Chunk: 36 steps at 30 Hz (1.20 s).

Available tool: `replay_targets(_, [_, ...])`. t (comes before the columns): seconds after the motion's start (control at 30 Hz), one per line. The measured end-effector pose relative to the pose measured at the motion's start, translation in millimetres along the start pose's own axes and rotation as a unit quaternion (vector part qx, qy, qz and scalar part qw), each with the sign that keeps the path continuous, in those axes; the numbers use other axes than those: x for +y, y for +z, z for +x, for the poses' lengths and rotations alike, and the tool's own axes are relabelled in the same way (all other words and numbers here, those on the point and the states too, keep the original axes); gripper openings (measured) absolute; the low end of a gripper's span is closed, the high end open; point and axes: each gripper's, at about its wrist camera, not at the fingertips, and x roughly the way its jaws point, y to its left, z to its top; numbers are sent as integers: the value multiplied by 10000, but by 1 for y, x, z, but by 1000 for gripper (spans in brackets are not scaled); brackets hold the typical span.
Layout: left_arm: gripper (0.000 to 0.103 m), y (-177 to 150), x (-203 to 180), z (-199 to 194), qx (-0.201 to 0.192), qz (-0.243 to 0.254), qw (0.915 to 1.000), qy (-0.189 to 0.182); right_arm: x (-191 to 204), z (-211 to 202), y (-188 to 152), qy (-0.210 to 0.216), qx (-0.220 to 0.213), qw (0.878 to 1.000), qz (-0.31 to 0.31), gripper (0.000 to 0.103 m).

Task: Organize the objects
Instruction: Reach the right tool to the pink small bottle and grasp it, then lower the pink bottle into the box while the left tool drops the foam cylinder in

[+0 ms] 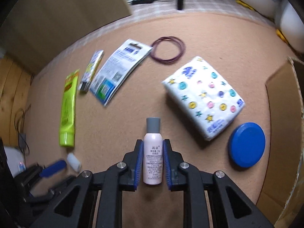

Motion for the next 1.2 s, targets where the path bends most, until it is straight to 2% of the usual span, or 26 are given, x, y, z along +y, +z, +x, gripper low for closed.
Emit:
replay_targets(0.17, [47, 0, -6, 5, -55, 186, 9996, 195, 7, -4, -15, 15, 59, 9993, -356, 19])
replay_targets(0.4, [46, 2, -17, 15, -116, 496, 9979, 403, 1, -11, -30, -8, 1, 9991, -423, 19])
replay_targets(0.47, [37, 1, -21, 16, -137, 574, 9972, 452, 0, -14, -33, -45, -33, 9989, -464, 19])
replay_targets(0.57, [30, -1, -26, 18, -172, 700, 9960, 535, -2, -16, -42, -93, -82, 9985, -529, 19])
replay_targets(0.97, [27, -5, -34, 1, -399, 601, 9968, 342, -1, -41, -49, 54, -351, 9979, -546, 19])
replay_targets(1.2, [27, -3, -61, -25, -619, 790, 9949, 101, -9, -71, -55, 110, -641, 9964, -545, 19])
